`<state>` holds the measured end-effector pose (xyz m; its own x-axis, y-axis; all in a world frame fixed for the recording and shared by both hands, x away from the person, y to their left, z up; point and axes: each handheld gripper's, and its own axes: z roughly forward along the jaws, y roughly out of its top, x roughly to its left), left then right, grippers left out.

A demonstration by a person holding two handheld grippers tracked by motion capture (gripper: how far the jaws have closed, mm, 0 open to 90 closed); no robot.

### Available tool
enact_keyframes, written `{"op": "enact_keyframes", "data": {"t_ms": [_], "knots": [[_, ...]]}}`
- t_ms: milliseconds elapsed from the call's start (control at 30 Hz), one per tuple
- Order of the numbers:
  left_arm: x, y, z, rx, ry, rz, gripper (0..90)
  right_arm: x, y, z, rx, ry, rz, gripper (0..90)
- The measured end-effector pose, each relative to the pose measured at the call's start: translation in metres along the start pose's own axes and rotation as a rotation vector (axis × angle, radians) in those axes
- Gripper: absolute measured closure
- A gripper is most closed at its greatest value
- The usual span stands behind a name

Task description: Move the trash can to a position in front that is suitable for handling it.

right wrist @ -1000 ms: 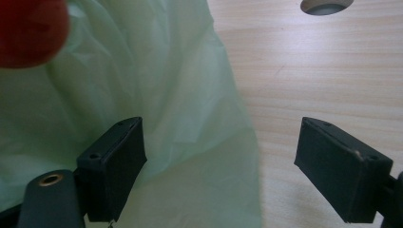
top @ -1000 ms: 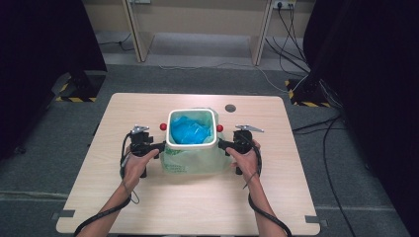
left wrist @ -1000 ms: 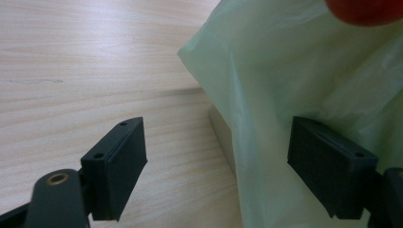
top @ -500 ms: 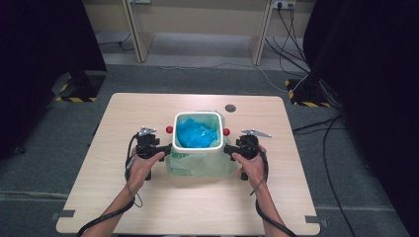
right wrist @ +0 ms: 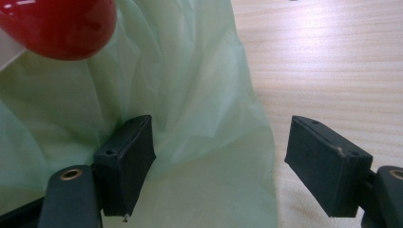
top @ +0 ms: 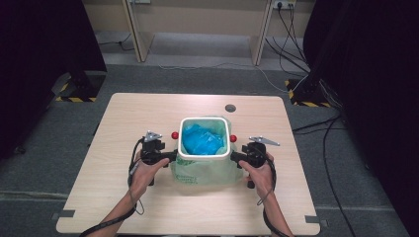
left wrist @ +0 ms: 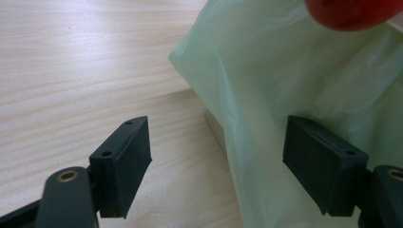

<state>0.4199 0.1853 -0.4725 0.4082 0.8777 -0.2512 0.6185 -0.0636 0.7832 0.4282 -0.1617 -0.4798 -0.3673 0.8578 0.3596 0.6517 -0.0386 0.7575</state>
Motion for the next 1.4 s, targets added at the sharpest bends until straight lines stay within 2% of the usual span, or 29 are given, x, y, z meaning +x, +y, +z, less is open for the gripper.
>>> {"op": "enact_keyframes", "data": {"t_ms": [133, 400, 533, 600, 700, 833, 933, 1100, 1233, 1400], "knots": [[0.000, 0.000, 0.001, 0.003, -0.004, -0.004, 23.3, 0.000, -0.002, -0.002, -0.003, -0.006, 0.003, 22.2], [-0.002, 0.001, 0.003, 0.003, -0.011, -0.005, 23.2, -0.001, -0.004, -0.005, -0.006, -0.006, 0.008, 23.1], [-0.003, -0.002, 0.004, 0.007, -0.016, 0.004, 23.0, -0.003, -0.005, -0.006, -0.007, -0.013, 0.012, 19.3], [-0.002, -0.004, 0.000, -0.004, -0.019, -0.001, 20.9, -0.005, -0.006, -0.008, -0.013, -0.009, 0.020, 18.5], [0.006, -0.006, -0.010, -0.033, -0.002, -0.015, 19.5, -0.008, -0.006, -0.015, -0.026, -0.035, 0.010, 17.9], [0.016, -0.012, -0.023, -0.040, -0.001, -0.031, 19.4, -0.016, -0.010, -0.027, -0.038, -0.051, 0.011, 17.6], [0.021, -0.017, -0.034, -0.036, 0.002, -0.013, 19.0, -0.022, -0.012, -0.036, -0.033, -0.056, 0.013, 17.4], [0.023, -0.035, -0.048, -0.015, 0.011, 0.045, 18.7, -0.033, -0.016, -0.049, -0.036, -0.076, 0.036, 16.0], [0.022, -0.055, -0.051, 0.033, 0.022, 0.114, 18.6, -0.038, -0.018, -0.049, -0.024, -0.081, 0.048, 16.0], [0.022, -0.071, -0.056, 0.074, 0.032, 0.165, 18.2, -0.039, -0.020, -0.047, -0.011, -0.089, 0.031, 15.9]]}}
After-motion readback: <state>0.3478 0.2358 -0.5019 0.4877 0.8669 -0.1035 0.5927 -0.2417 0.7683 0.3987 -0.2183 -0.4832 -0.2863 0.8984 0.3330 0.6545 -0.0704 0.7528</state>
